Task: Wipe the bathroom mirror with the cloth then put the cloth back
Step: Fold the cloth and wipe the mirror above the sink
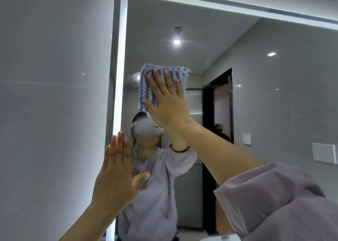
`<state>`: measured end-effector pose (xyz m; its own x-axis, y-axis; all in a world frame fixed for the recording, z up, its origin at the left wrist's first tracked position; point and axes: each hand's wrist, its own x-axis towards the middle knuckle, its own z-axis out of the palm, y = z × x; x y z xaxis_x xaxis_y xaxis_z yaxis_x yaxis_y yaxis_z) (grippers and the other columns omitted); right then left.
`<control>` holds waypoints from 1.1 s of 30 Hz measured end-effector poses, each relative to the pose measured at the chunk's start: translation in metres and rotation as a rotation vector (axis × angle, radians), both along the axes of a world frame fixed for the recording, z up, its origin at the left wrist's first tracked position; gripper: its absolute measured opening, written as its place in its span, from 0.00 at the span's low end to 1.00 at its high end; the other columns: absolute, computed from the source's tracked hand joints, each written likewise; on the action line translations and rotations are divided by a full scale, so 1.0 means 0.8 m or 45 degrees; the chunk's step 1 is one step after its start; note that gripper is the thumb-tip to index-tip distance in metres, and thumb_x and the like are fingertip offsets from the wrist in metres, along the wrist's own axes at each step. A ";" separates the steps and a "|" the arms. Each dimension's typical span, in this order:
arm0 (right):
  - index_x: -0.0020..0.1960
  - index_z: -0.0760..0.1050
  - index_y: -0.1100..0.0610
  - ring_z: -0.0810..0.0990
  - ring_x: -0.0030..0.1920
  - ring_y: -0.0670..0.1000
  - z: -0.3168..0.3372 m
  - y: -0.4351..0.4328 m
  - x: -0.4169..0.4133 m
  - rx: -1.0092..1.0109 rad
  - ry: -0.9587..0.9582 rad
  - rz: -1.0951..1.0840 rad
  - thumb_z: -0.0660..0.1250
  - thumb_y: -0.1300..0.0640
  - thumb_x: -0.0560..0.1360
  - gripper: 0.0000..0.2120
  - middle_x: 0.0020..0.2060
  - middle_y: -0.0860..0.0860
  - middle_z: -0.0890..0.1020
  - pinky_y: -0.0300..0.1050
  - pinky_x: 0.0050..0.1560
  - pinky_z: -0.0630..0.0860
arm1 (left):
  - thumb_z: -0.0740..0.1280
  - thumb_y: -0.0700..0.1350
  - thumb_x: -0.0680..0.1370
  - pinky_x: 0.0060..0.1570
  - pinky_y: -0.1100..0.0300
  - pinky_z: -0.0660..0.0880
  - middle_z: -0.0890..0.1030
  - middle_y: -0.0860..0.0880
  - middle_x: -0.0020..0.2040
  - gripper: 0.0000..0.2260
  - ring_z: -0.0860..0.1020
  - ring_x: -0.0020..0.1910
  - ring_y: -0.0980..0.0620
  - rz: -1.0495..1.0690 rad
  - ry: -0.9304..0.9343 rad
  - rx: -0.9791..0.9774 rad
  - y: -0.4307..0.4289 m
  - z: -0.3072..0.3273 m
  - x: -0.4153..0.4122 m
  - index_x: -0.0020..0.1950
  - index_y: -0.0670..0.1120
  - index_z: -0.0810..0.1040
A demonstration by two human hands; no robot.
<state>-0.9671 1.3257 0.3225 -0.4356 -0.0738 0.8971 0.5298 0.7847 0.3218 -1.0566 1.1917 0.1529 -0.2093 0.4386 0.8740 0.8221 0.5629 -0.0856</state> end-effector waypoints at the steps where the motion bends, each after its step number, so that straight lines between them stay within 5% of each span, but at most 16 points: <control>1: 0.78 0.38 0.50 0.36 0.77 0.52 0.000 0.010 0.010 0.002 0.023 -0.028 0.45 0.38 0.80 0.33 0.78 0.50 0.41 0.53 0.74 0.31 | 0.48 0.71 0.71 0.72 0.53 0.45 0.50 0.38 0.77 0.47 0.51 0.76 0.39 0.002 0.005 -0.002 0.000 0.000 -0.001 0.75 0.35 0.50; 19: 0.78 0.36 0.48 0.37 0.77 0.49 -0.017 0.158 0.154 -0.130 0.204 -0.167 0.40 0.37 0.79 0.32 0.78 0.48 0.41 0.50 0.76 0.36 | 0.44 0.72 0.70 0.76 0.52 0.44 0.44 0.40 0.77 0.47 0.45 0.76 0.42 0.019 0.022 0.032 0.002 -0.002 -0.001 0.76 0.37 0.45; 27: 0.78 0.37 0.50 0.38 0.77 0.49 -0.034 0.197 0.200 -0.291 0.296 -0.233 0.39 0.37 0.77 0.33 0.78 0.48 0.42 0.53 0.77 0.40 | 0.48 0.70 0.71 0.73 0.53 0.43 0.50 0.38 0.77 0.46 0.51 0.75 0.39 -0.011 -0.006 0.010 0.001 0.000 0.001 0.75 0.35 0.50; 33: 0.75 0.35 0.47 0.36 0.76 0.49 -0.036 0.186 0.186 -0.421 0.423 -0.187 0.38 0.37 0.75 0.32 0.77 0.46 0.39 0.50 0.75 0.34 | 0.45 0.71 0.71 0.73 0.54 0.41 0.47 0.39 0.77 0.47 0.49 0.76 0.40 -0.041 -0.021 0.034 0.003 -0.001 -0.001 0.75 0.36 0.48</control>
